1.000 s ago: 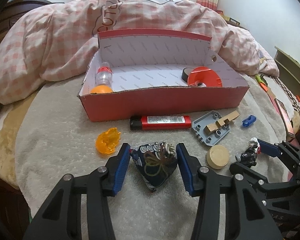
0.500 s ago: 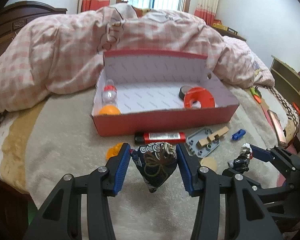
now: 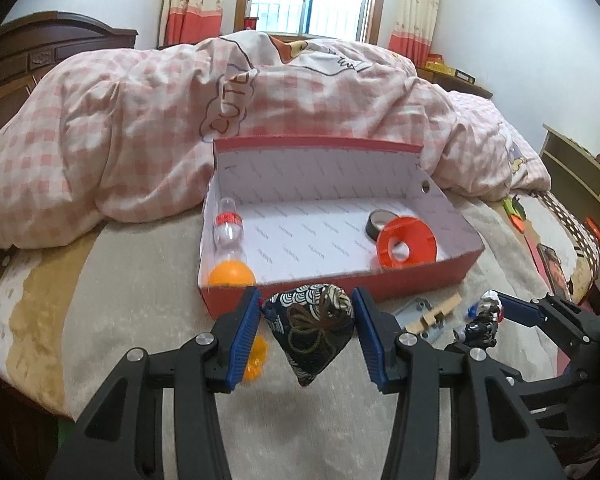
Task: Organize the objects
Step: 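Lift and carry the pouch and robot figure over the red box with both tools, then open the left tool to drop the pouch while the right tool releases the figure in the box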
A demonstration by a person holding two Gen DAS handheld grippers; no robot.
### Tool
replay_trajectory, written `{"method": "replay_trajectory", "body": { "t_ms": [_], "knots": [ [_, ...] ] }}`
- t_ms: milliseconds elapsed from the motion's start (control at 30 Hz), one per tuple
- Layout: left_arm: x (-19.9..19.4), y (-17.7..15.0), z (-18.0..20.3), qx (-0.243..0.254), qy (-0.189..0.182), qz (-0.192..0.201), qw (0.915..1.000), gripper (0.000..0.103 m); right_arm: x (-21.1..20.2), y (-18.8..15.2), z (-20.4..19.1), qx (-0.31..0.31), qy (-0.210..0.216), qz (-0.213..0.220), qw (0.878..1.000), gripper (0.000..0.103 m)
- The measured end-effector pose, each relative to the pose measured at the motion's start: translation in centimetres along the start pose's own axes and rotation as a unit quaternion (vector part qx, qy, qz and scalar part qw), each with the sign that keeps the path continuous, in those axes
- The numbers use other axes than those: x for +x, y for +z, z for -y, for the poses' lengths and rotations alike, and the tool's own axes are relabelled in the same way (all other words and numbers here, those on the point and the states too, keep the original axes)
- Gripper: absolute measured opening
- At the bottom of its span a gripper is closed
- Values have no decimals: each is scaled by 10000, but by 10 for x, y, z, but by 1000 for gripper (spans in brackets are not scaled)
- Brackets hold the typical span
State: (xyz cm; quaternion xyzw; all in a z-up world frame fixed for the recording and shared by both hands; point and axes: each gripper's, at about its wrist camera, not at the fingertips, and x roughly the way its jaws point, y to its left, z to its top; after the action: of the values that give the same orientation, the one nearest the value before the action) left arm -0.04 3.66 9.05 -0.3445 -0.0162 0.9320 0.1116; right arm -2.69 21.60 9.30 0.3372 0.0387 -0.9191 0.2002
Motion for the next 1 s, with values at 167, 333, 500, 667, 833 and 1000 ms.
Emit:
{"method": "replay_trajectory", "body": {
  "t_ms": [167,333,500,667,833,1000],
  "knots": [
    [9,16,-4,13,64,117,9999,47,7,15,2,-67,-8,75,9999,72],
    [24,32,-2,53,85,163,9998,47,15,31,8,-97,-104,130,9998,72],
    [45,43,2,80,84,96,9999,47,28,51,20,-19,-127,125,9998,72],
    [68,49,5,169,152,-45,9997,47,44,65,27,55,-114,59,9999,72],
    [87,53,3,141,226,-173,9995,47,62,71,31,97,-83,-93,9999,72],
    [103,54,-1,107,289,-304,9991,47,79,72,34,111,-132,-253,9995,72]
  ]
}}
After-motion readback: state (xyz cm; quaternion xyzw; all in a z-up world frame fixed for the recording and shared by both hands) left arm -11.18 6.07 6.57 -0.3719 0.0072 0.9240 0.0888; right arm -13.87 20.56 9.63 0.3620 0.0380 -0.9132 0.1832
